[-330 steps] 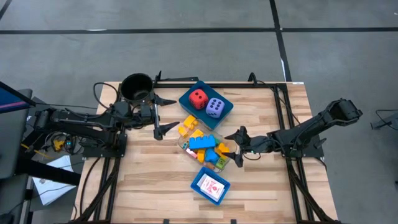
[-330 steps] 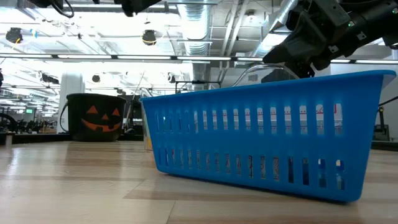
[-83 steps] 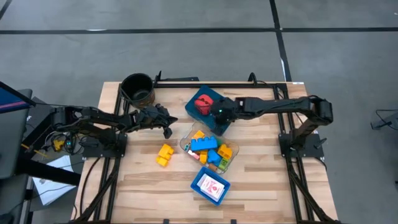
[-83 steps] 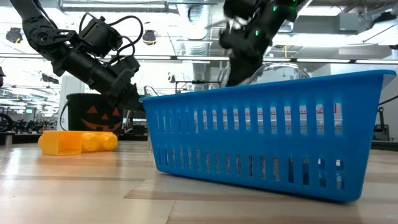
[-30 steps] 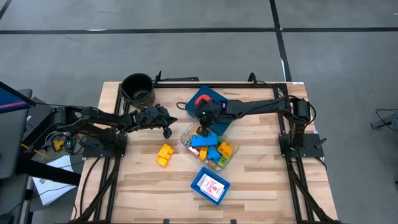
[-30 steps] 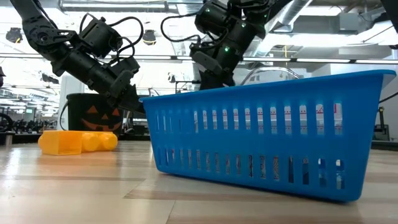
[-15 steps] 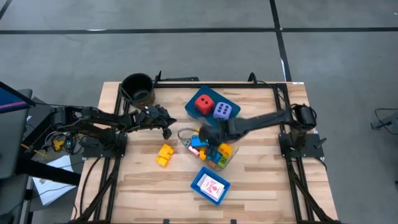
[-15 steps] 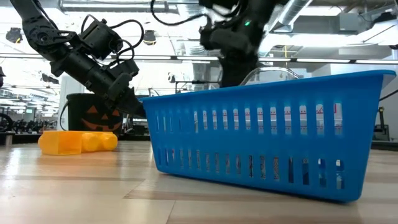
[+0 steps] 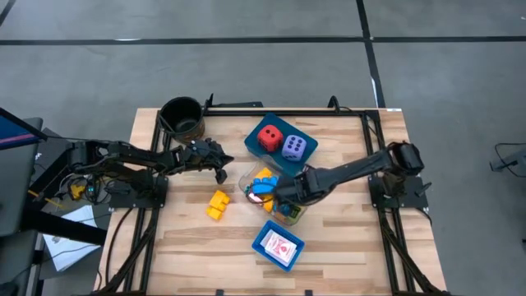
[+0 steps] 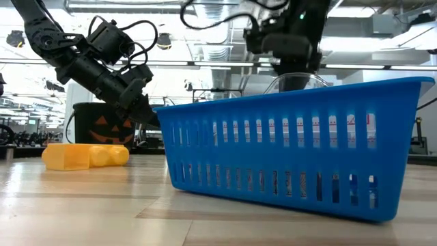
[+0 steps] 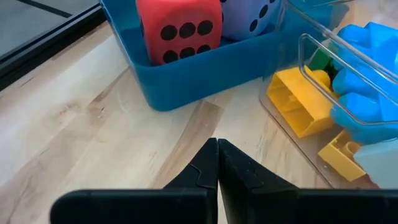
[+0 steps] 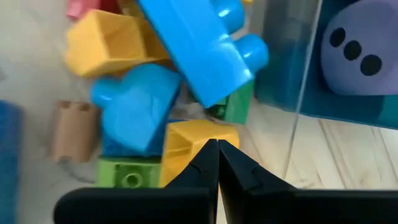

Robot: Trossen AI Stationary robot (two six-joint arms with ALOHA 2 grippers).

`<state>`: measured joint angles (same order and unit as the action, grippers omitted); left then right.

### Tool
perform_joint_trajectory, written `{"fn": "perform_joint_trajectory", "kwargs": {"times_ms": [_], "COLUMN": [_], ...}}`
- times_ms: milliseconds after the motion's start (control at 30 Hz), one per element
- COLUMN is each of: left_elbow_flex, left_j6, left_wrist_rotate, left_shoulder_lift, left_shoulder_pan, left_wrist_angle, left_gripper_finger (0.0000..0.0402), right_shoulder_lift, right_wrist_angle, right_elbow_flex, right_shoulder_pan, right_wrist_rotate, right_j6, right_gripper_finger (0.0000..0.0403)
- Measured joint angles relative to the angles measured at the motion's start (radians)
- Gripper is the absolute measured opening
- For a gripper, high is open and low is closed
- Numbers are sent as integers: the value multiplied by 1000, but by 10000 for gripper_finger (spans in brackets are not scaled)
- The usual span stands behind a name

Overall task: Pick & Place Toys
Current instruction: Adjust the transparent bin

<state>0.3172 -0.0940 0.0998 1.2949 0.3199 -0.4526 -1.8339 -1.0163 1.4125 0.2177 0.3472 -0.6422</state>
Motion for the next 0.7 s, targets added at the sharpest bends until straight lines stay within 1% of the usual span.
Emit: {"fn": "perform_joint_trajectory", "kwargs": {"times_ms": [233, 367, 567, 700], "left_elbow_flex": [0, 0, 0, 0], "left_j6": [0, 3, 3, 3], "left_wrist_rotate": [0, 0, 0, 0], "left_shoulder_lift": [0, 0, 0, 0], "left_shoulder_pan": [0, 0, 0, 0], "left_wrist_angle": [-3, -3, 0, 0], "left_gripper_finger": [0, 0, 0, 0], "right_shoulder_lift": [-2, -2, -2, -2], "right_wrist_angle": [60, 138, 151, 165], "right_elbow_flex": [-66, -67, -67, -67], "right_shoulder_pan": [-98, -141, -205, -221], "right_wrist_rotate": [-11, -38, -56, -52], "right_j6": [68, 138, 180, 199], "right_gripper_finger": [0, 0, 0, 0]}}
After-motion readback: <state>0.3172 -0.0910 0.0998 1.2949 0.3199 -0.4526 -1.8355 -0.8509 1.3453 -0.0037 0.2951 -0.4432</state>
